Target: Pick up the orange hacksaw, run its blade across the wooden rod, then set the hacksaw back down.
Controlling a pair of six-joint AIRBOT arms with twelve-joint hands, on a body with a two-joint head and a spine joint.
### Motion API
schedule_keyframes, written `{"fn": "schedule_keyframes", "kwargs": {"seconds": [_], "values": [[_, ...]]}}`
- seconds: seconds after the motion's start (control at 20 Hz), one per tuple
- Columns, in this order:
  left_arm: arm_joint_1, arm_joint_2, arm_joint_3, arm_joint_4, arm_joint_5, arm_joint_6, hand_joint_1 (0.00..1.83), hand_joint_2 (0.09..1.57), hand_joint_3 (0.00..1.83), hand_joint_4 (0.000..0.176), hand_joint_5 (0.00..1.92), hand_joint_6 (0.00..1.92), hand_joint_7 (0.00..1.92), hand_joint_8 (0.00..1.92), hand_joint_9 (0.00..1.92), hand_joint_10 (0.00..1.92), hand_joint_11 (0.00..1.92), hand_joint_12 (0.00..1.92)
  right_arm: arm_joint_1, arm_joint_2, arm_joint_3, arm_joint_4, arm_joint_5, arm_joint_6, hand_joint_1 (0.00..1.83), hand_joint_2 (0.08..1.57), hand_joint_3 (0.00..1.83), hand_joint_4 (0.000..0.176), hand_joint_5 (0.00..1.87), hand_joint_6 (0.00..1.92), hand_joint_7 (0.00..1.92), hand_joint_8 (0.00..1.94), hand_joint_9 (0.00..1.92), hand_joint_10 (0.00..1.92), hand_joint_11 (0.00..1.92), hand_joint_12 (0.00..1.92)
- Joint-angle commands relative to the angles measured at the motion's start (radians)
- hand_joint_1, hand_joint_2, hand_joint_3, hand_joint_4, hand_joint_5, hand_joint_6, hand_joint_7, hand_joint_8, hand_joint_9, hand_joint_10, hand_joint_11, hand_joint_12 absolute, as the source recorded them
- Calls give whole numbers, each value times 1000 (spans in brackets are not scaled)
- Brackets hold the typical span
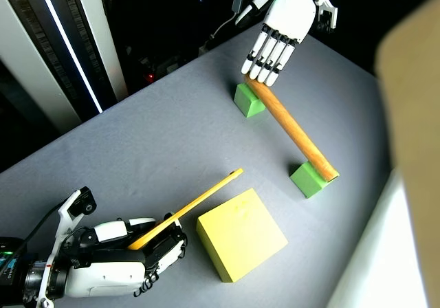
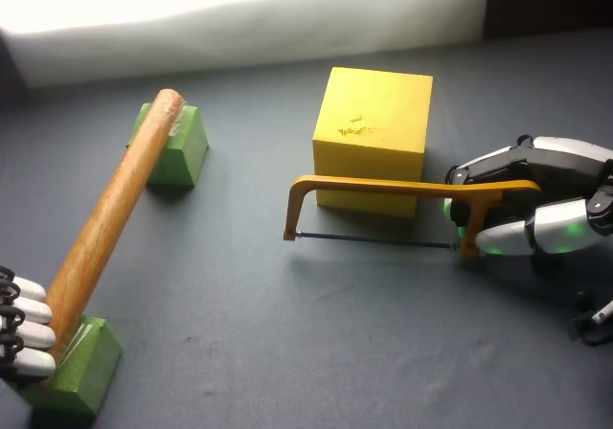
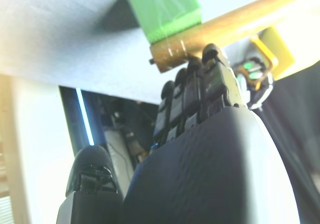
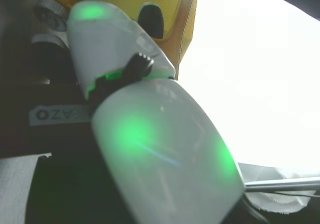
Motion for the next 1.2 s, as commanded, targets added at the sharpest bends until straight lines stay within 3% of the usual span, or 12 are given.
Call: {"fn": "schedule_keyframes", "kwargs": {"seconds": [0.0, 0.1, 0.5, 0.65, 0.9, 0.95, 1.0, 1.15], "values": [[-2, -3, 1, -44, -51, 3, 0, 1196, 1, 0, 85, 12, 80, 12, 65, 11, 39, 32, -6, -10, -6, 14, 60, 5, 1467, 1233, 0, 0, 780, 1376, 600, 1298, 706, 1434, 561, 1811], [1, -2, 1, -44, -50, 4, 0, 1189, 0, 0, 71, 4, 65, 4, 49, 3, 36, 33, 0, -6, -18, 14, 66, 5, 1458, 1281, 2, 0, 638, 1525, 505, 1379, 617, 1522, 507, 1857], [14, -2, 18, -49, -47, 5, 0, 1190, 0, 0, 74, 8, 73, 8, 58, 6, 21, 38, 48, 48, -146, 14, 89, -20, 1460, 1270, 0, 0, 660, 1500, 563, 1324, 628, 1497, 508, 1843], [24, -2, 30, -66, -47, 7, 0, 1196, 0, 0, 68, 3, 71, 4, 56, 4, 30, 48, 59, 71, -200, 128, 115, -147, 1458, 1279, 0, 0, 636, 1523, 537, 1352, 621, 1518, 499, 1859], [25, 0, 30, -68, -50, 9, 0, 1185, 0, 0, 48, 0, 51, 0, 41, 0, 22, 51, 105, 80, -206, 138, 134, -200, 1461, 1266, 0, 0, 653, 1499, 577, 1316, 643, 1474, 517, 1847], [25, -1, 29, -68, -51, 9, 0, 1193, 0, 0, 49, 0, 51, 0, 40, 0, 14, 49, 119, 77, -206, 138, 128, -209, 1467, 1234, 0, 0, 758, 1366, 642, 1256, 685, 1446, 593, 1824], [25, -1, 27, -68, -51, 9, 0, 1197, 2, 0, 68, 7, 77, 9, 64, 8, 33, 64, 134, 74, -209, 138, 115, -222, 1459, 1274, 0, 0, 655, 1487, 553, 1346, 597, 1526, 530, 1853], [25, 0, 22, -68, -51, 9, 3, 1200, 2, 0, 58, 3, 62, 3, 51, 3, 9, 65, 189, 58, -218, 137, 57, -279, 1460, 1266, 0, 0, 660, 1487, 593, 1290, 627, 1491, 518, 1853]]}}
